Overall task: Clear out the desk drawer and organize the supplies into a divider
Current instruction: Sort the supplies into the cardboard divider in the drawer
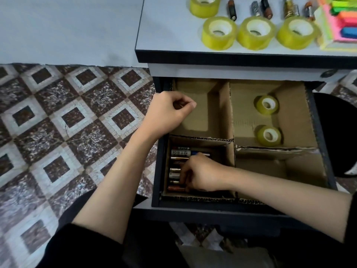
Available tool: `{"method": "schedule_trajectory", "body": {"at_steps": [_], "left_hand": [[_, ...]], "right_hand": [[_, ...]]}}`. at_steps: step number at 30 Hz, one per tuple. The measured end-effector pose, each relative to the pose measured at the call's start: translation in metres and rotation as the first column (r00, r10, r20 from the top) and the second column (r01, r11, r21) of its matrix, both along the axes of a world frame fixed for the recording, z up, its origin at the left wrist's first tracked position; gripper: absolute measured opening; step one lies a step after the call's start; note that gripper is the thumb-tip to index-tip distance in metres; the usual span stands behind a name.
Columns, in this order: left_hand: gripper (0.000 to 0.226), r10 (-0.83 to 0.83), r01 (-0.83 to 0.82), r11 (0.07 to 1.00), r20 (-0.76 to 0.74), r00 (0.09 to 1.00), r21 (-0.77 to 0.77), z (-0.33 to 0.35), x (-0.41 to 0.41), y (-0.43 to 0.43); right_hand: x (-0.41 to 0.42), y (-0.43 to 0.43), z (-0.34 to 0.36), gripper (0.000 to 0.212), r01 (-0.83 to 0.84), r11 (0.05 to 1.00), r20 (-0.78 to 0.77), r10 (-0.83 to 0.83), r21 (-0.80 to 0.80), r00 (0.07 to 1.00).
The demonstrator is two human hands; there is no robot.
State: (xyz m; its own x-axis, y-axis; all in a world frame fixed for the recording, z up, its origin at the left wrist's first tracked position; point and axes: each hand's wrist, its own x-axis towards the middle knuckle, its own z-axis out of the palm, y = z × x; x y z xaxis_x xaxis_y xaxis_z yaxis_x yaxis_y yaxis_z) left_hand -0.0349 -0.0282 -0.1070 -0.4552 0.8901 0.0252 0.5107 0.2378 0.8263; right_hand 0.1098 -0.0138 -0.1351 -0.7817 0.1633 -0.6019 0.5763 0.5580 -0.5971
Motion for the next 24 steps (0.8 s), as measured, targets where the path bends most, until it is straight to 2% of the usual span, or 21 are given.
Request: {"method": "schedule_trajectory", "body": {"at_steps": [4,12,15,19,24], "left_hand": [[0.008,-0.006,0.006,1.000,0.003,1.000,0.002,-0.001,-0.001,0.000],[0.007,-0.018,0.016,1.000,-0.068,0.998,-0.025,0.003,0.005,-0.001],[0.009,0.013,-0.015,0.999,-0.048,0.999,-0.051,0.000,0.009,-0.007],[0.008,0.062,-0.061,0.997,0.030,0.998,-0.044,0.007,0.015,-0.016],[0.007,-0.037,0.036,0.998,-0.014,0.999,-0.052,0.033,0.035,-0.023]], "right_hand": [[0.002,0.001,-0.001,0.021,0.026,1.000,-0.010,-0.026,-0.004,1.000],[0.014,0.013,0.034,0.016,0.094,0.995,-0.075,-0.091,0.044,0.993],[0.025,0.019,0.055,0.013,0.110,0.985,-0.154,-0.089,0.133,0.984],[0.040,0.030,0.080,0.010,0.217,0.963,-0.249,-0.174,0.158,0.953],[0.063,0.049,0.112,0.020,0.385,0.893,-0.402,-0.273,0.233,0.874]]}}
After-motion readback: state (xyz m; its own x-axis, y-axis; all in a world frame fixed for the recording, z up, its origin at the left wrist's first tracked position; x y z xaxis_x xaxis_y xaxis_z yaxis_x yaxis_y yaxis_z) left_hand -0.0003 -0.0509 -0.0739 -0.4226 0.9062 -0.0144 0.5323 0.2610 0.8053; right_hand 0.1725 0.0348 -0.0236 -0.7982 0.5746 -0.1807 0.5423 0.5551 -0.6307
